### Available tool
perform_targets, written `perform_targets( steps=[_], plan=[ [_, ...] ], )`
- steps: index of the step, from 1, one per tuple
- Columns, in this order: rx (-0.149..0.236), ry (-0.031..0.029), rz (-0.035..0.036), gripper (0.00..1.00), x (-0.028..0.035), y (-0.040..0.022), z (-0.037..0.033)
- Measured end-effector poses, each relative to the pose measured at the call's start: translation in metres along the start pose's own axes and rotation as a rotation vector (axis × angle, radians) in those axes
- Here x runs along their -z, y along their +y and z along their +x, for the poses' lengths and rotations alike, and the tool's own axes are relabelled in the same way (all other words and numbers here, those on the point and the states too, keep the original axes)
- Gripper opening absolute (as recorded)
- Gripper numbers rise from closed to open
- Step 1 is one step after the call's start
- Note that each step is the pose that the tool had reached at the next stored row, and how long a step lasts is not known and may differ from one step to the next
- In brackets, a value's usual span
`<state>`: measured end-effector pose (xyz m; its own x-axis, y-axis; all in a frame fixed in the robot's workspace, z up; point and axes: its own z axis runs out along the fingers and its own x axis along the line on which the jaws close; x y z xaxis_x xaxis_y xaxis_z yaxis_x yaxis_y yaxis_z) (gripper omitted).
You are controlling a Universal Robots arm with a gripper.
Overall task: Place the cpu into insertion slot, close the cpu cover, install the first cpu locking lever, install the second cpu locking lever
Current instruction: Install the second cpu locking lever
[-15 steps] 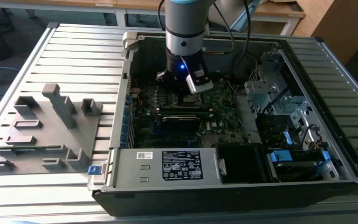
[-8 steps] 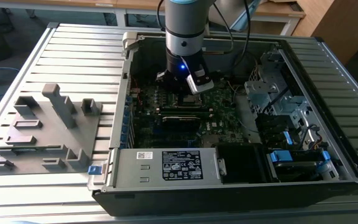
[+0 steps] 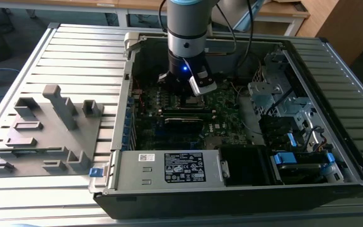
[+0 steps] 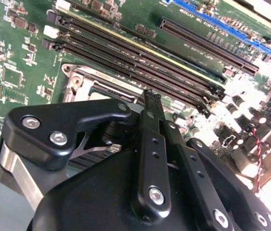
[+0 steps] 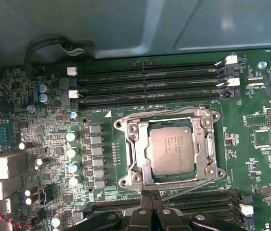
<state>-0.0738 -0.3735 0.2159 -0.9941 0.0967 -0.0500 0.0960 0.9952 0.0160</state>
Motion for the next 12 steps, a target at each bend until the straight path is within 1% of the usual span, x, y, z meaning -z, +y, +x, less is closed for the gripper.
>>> perform_targets(
  steps=[6,12],
  plan=[
    [0.001,0.0001,-0.0001,0.11,-0.0026,-0.0005,0.0052],
    [0.004,0.0001,-0.0002,0.11,-0.0042,-0.0007,0.0069]
  ],
)
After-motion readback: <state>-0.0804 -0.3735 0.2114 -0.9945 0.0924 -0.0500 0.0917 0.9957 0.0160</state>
